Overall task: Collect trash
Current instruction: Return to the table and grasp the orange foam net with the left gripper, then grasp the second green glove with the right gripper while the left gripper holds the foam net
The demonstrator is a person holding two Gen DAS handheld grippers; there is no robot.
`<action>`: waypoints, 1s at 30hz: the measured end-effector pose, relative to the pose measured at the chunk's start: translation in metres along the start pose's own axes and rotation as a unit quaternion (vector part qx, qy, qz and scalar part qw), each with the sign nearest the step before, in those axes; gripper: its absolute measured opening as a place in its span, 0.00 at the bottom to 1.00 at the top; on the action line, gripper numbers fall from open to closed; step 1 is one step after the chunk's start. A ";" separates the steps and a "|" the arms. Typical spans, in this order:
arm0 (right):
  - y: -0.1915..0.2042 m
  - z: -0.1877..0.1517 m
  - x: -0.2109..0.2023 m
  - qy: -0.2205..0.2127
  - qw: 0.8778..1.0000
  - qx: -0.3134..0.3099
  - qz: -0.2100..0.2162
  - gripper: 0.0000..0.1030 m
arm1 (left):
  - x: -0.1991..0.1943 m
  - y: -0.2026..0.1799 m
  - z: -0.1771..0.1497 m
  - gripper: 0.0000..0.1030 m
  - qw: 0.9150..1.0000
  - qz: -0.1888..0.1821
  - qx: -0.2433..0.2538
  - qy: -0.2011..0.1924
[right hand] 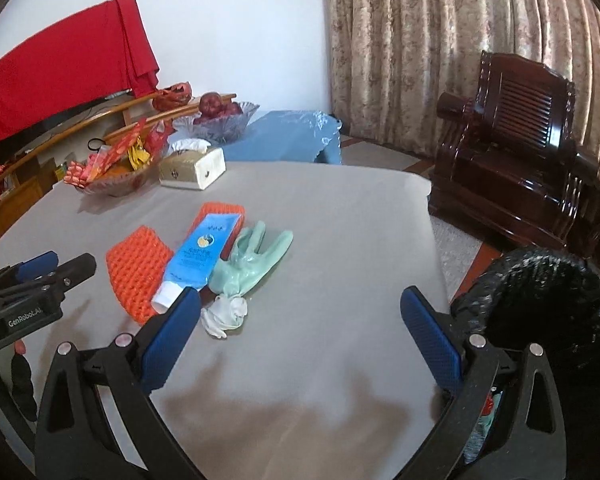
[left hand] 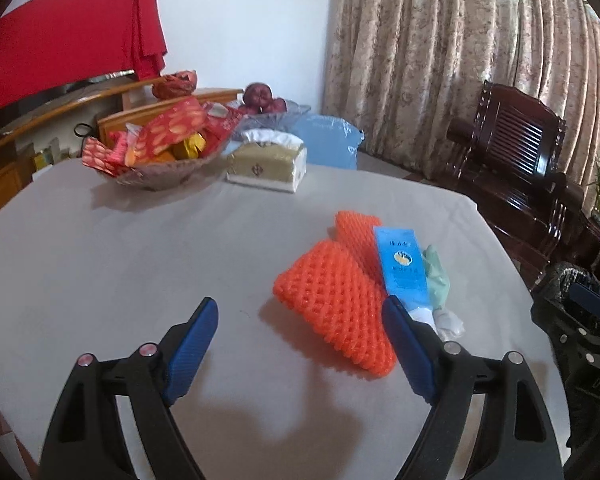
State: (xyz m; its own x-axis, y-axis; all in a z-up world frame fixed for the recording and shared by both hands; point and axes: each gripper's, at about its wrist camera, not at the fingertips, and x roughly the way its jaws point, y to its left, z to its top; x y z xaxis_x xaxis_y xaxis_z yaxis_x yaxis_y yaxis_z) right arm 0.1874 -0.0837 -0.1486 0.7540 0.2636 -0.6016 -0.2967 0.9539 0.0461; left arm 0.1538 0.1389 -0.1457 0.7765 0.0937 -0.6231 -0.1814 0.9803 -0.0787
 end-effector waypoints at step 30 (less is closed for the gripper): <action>0.013 -0.003 0.031 0.020 0.999 -0.028 0.010 0.94 | 0.025 0.001 0.010 0.22 0.996 -0.064 -0.054 0.017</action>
State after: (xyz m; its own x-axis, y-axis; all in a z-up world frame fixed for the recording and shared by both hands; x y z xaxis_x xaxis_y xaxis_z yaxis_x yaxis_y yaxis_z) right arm 0.2049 -0.0633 -0.1689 0.7239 0.2745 -0.6330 -0.3439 0.9389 0.0140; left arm 0.1795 0.1442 -0.1533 0.7763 -0.0379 -0.6293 -0.1481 0.9593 -0.2405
